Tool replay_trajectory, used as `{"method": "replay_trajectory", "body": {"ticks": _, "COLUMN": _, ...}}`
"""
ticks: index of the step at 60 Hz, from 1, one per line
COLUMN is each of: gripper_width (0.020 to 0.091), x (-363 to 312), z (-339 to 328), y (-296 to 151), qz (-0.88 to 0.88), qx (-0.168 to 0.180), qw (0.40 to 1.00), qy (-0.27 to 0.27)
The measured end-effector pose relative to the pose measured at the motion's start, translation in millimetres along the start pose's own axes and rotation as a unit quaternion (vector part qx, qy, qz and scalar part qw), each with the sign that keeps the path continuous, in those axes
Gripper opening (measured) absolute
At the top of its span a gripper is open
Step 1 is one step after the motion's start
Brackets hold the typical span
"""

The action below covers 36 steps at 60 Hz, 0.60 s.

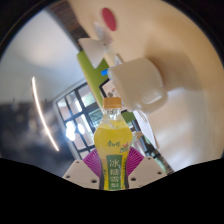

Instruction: Pour water

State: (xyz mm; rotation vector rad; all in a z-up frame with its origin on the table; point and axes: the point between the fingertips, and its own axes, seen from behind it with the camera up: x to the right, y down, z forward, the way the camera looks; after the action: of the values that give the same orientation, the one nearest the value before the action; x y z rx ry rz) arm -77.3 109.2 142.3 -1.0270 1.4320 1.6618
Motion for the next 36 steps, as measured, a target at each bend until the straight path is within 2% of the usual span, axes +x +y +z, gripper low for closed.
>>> {"method": "replay_trajectory", "body": {"ticks": 3, "gripper_width": 0.0276, "x": -8.8, "z": 5.5, "y": 5.1, "qz": -0.082, "qx": -0.003, "qw": 0.997, "qy": -0.005}}
{"method": "replay_trajectory", "body": {"ticks": 7, "gripper_width": 0.0275, "x": -41.8, "z": -6.8, "y": 14.4, "qz": -0.218, "qx": -0.020, "qw": 0.975, "qy": -0.042}}
{"method": "replay_trajectory", "body": {"ticks": 8, "gripper_width": 0.0304, "x": -48.9, "z": -0.3, "y": 20.4, "qz": -0.252, "qx": -0.019, "qw": 0.966, "qy": -0.050}}
{"method": "replay_trajectory", "body": {"ticks": 9, "gripper_width": 0.0273, "x": -60.9, "z": -1.8, "y": 23.6, "qz": -0.288, "qx": -0.021, "qw": 0.956, "qy": -0.061}}
{"method": "replay_trajectory", "body": {"ticks": 11, "gripper_width": 0.0274, "x": -87.2, "z": -6.4, "y": 27.5, "qz": -0.360, "qx": -0.017, "qw": 0.929, "qy": -0.085}}
{"method": "replay_trajectory", "body": {"ticks": 16, "gripper_width": 0.0275, "x": -182.4, "z": -38.0, "y": 25.4, "qz": -0.543, "qx": 0.040, "qw": 0.825, "qy": -0.150}}
{"method": "replay_trajectory", "body": {"ticks": 20, "gripper_width": 0.0273, "x": -232.2, "z": -53.8, "y": 0.9, "qz": -0.669, "qx": 0.095, "qw": 0.717, "qy": -0.174}}
{"method": "replay_trajectory", "body": {"ticks": 23, "gripper_width": 0.0275, "x": -262.0, "z": -64.2, "y": -16.5, "qz": -0.740, "qx": 0.119, "qw": 0.634, "qy": -0.190}}
{"method": "replay_trajectory", "body": {"ticks": 30, "gripper_width": 0.0273, "x": -265.4, "z": -57.8, "y": -140.8, "qz": -0.828, "qx": 0.175, "qw": 0.522, "qy": -0.104}}
{"method": "replay_trajectory", "body": {"ticks": 31, "gripper_width": 0.0274, "x": -268.7, "z": -55.6, "y": -145.5, "qz": -0.832, "qx": 0.180, "qw": 0.518, "qy": -0.081}}
{"method": "replay_trajectory", "body": {"ticks": 34, "gripper_width": 0.0275, "x": -247.8, "z": -45.7, "y": -197.9, "qz": -0.843, "qx": 0.175, "qw": 0.507, "qy": -0.040}}
{"method": "replay_trajectory", "body": {"ticks": 36, "gripper_width": 0.0274, "x": -216.9, "z": -34.6, "y": -248.3, "qz": -0.848, "qx": 0.158, "qw": 0.505, "qy": -0.020}}
